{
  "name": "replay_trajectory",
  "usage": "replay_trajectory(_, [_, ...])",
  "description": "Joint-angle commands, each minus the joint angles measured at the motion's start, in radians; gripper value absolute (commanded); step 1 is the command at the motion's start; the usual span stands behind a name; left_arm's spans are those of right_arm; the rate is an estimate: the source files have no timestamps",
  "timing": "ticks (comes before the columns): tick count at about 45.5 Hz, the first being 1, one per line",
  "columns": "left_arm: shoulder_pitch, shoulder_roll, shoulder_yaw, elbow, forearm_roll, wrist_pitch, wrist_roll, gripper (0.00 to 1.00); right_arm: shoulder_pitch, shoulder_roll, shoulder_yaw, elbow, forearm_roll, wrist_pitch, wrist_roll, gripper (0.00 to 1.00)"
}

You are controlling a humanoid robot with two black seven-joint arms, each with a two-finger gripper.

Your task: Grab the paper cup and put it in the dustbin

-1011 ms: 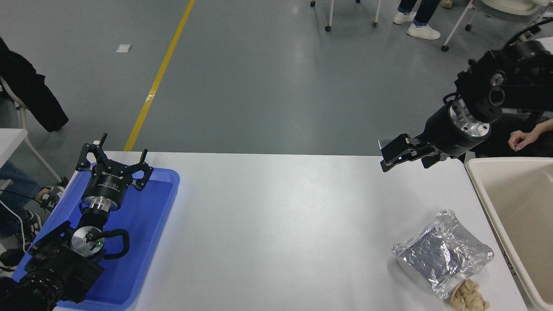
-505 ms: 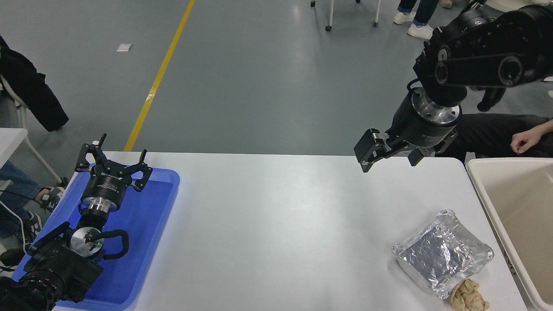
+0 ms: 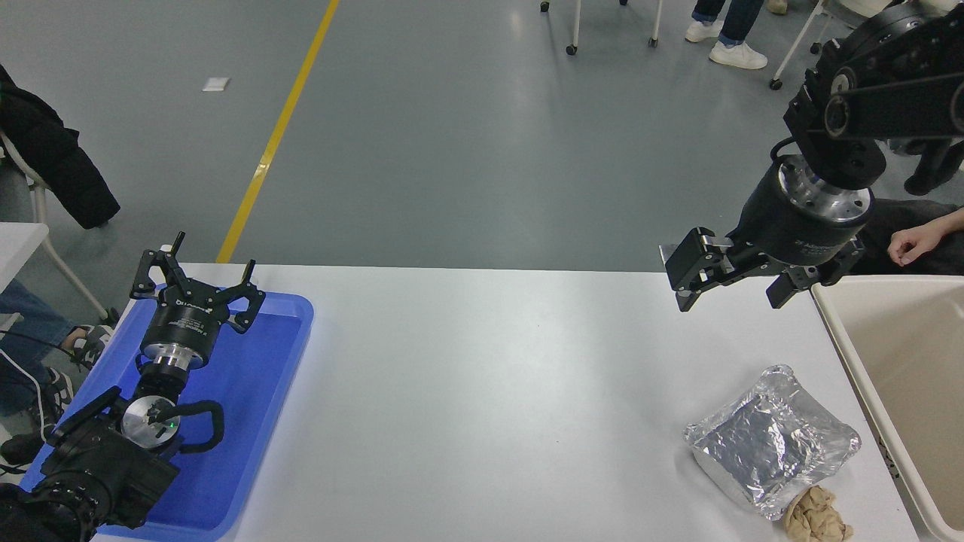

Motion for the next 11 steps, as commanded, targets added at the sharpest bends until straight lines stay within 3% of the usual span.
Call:
replay_trajectory(1, [0.000,0.000,0.000,0.000,0.000,0.000,0.000,1.00,0.035,-0.039,0.003,0.031,-0.004,0.003,0.002,1.00])
replay_trajectory(11, [0.000,0.000,0.000,0.000,0.000,0.000,0.000,1.00,0.035,-0.049,0.012,0.031,-0.007,0.003,0.003,1.00])
